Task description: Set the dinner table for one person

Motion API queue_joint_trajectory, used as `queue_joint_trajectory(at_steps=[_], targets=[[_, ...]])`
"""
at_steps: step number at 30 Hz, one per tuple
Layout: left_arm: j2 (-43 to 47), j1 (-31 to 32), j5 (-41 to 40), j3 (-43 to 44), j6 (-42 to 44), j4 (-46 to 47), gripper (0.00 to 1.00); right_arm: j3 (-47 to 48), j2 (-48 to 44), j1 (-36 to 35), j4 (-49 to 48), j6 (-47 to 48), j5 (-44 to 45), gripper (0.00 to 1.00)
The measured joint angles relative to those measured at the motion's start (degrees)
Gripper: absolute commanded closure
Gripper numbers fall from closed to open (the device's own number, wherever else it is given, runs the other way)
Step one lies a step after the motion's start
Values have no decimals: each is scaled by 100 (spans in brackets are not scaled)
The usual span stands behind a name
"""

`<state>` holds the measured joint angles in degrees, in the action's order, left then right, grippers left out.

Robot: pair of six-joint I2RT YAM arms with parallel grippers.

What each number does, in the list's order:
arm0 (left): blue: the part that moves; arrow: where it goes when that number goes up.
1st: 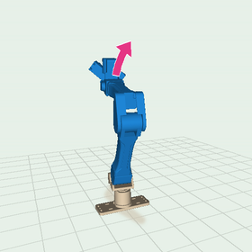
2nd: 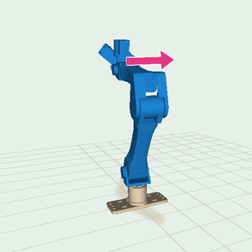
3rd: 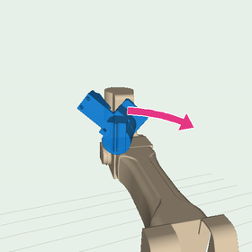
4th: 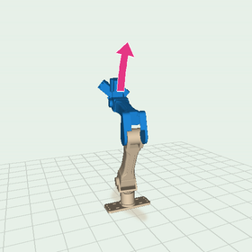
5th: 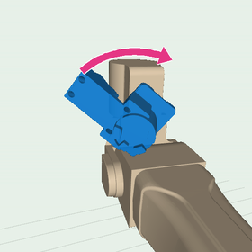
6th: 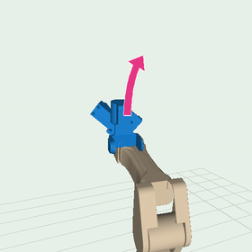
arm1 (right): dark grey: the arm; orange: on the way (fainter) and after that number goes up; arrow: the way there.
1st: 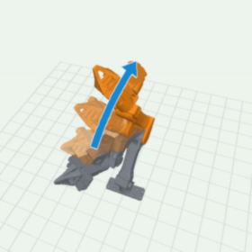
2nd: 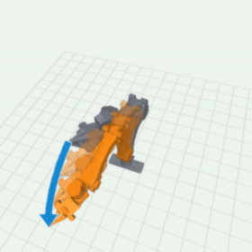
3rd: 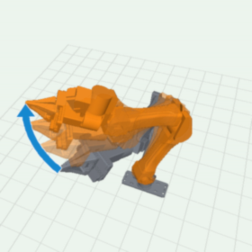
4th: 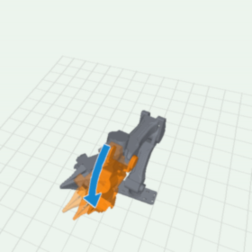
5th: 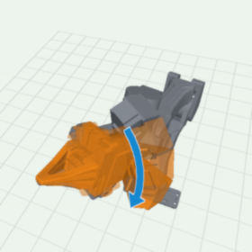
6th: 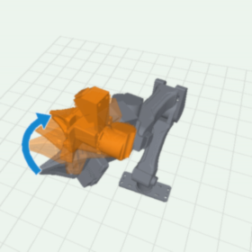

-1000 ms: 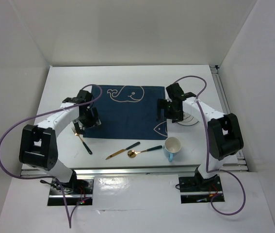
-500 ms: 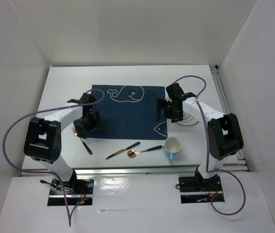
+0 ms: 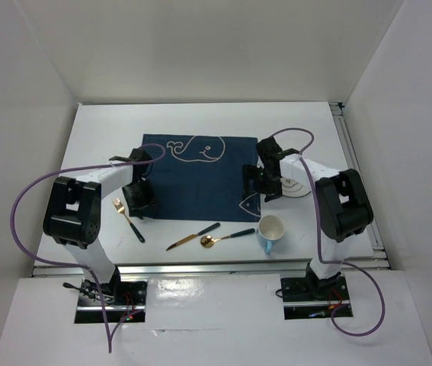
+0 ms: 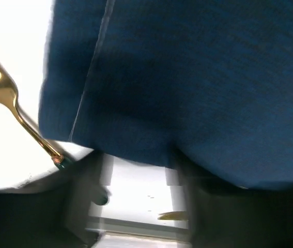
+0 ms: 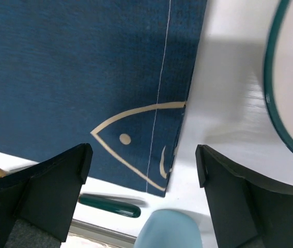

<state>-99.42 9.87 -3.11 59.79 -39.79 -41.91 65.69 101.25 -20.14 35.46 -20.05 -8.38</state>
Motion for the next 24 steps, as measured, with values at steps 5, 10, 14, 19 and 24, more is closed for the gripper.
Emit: queue_joint_trajectory(at_steps=[5, 10, 14, 19, 24], targets=[[-2, -4, 85, 66, 33, 42, 100, -57, 201, -63, -92, 0, -52, 23], [0, -4, 94, 256, 55, 20, 100, -79, 271, -90, -223, -28, -96, 61], [0, -11, 116, 396, 55, 37, 100, -55, 402, -103, -317, -101, -192, 100], [0, -11, 289, 529, 59, 9, 100, 468, 772, -109, -256, -240, -127, 100], [-66, -4, 507, 1257, 68, -79, 100, 1410, 1202, 24, -173, -227, 151, 100]])
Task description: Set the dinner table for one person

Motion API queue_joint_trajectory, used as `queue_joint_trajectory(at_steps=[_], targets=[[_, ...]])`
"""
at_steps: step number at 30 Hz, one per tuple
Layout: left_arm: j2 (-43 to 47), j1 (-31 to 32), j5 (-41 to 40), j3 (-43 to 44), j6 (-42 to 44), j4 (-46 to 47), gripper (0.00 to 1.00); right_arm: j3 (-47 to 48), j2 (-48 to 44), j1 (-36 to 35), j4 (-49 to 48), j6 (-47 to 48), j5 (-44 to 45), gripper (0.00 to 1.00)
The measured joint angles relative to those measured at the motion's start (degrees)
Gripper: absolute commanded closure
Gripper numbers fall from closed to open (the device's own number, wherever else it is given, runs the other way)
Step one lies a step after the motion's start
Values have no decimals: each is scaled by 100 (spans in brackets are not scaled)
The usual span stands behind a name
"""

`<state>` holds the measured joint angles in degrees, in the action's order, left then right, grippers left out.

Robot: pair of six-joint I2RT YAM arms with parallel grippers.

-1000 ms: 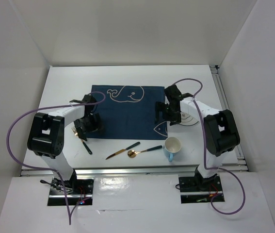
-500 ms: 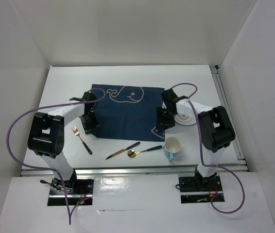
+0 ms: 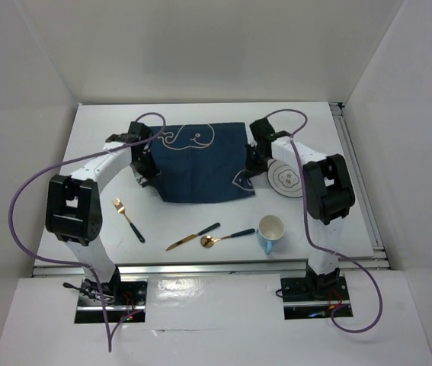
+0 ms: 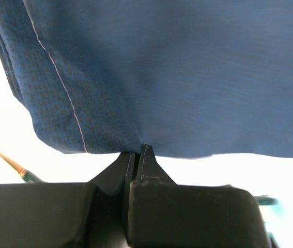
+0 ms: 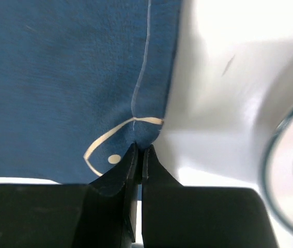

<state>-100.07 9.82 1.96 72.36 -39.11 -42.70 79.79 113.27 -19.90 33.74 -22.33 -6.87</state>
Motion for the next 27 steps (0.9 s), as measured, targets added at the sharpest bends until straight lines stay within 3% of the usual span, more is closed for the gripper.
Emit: queue_joint_trajectory(at_steps=[6, 10, 14, 20, 27], targets=[[-442, 44, 184, 1486, 15, -184, 100, 1362, 173, 481, 87, 92, 142, 100], [-542, 61, 249, 1882, 15, -203, 100, 1539, 138, 732, 28, 125, 184, 100], [-540, 72, 269, 1582, 13, -168, 100, 778, -42, 793, -13, 131, 181, 100], [-538, 72, 289, 398, 4, -37, 100, -629, -330, 778, 9, 101, 175, 100], [-479, 109, 302, 28, -11, 17, 100, -1021, -907, 778, -13, 68, 188, 100]])
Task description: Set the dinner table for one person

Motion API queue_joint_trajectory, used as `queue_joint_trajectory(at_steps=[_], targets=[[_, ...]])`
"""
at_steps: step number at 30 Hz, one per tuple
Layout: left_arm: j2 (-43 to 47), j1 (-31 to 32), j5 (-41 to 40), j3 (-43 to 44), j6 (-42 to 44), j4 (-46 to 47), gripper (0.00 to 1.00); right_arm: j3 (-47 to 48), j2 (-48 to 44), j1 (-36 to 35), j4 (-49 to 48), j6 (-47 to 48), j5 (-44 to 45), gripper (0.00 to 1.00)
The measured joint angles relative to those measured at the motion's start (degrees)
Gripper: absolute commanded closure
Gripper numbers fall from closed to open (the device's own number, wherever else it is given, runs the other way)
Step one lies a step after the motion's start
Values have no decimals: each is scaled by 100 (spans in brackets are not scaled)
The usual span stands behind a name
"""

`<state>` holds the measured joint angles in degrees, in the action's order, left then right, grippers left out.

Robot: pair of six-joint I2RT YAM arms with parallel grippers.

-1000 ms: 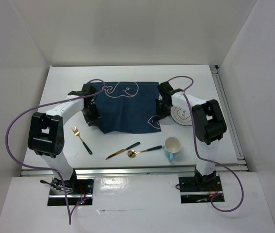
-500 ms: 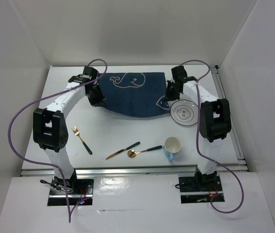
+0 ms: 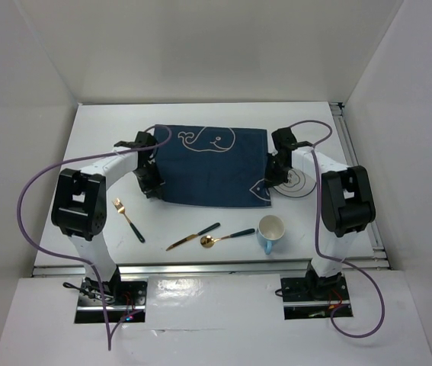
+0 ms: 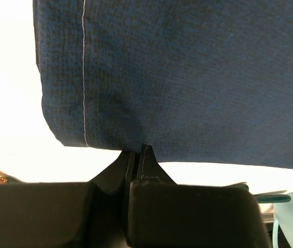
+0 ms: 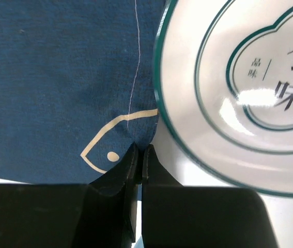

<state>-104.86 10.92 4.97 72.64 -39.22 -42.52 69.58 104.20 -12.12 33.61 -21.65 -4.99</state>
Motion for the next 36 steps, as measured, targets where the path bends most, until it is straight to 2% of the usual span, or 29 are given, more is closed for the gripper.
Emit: queue_joint_trajectory(at_steps=[6, 7, 9, 10, 11, 12, 14, 15, 17, 18, 21, 22, 23, 26, 28, 29, 30, 32, 33, 36], targets=[[348, 15, -33, -262, -17, 81, 100, -101, -83, 0, -37, -2, 42, 100], [391, 17, -46, -289, -20, 66, 97, -127, -81, 0, -44, -11, 42, 100], [468, 22, -68, -323, -13, 61, 74, -181, -83, 0, -55, -20, 35, 98], [514, 22, -72, -343, -4, 59, 63, -199, -83, 0, -59, -20, 35, 93], [553, 26, -85, -356, -4, 48, 45, -210, -81, -2, -61, -33, 33, 87], [588, 28, -120, -361, 15, 9, 37, -214, -83, -2, -57, -46, 46, 81], [673, 26, -216, -363, -9, -81, 30, -214, -92, -2, -52, -55, 79, 56], [730, 26, -278, -358, -4, -151, 28, -212, -107, -7, -37, -70, 103, 49], [822, 26, -367, -286, -7, -323, 28, -197, -173, -28, -15, -52, 133, 41], [863, 26, -413, -212, 0, -407, 28, -162, -219, -35, 20, -42, 138, 41], [914, 26, -527, 151, 17, -549, 40, 35, -365, -79, 61, -13, 164, 42], [914, 26, -551, 273, 20, -544, 58, 118, -409, -114, 63, -15, 164, 44], [896, 31, -573, 393, 61, -538, 68, 205, -439, -173, 57, -17, 168, 48], [669, 46, -627, 684, 98, -494, 88, 424, -426, -437, 7, -42, 160, 69], [356, 50, -682, 809, 142, -411, 90, 516, -306, -632, -2, -85, 136, 95], [199, 50, -708, 826, 149, -356, 92, 566, -195, -723, -17, -101, 116, 100], [31, 50, -737, 826, 151, -310, 95, 592, -74, -789, -42, -118, 107, 100], [-245, 52, -774, 817, 149, -282, 95, 616, 210, -909, -59, -162, 50, 100], [-332, 52, -778, 785, 144, -249, 99, 616, 310, -946, -52, -164, 20, 100], [-409, 52, -800, 599, 136, -175, 100, 614, 540, -999, -52, -168, -44, 100]])
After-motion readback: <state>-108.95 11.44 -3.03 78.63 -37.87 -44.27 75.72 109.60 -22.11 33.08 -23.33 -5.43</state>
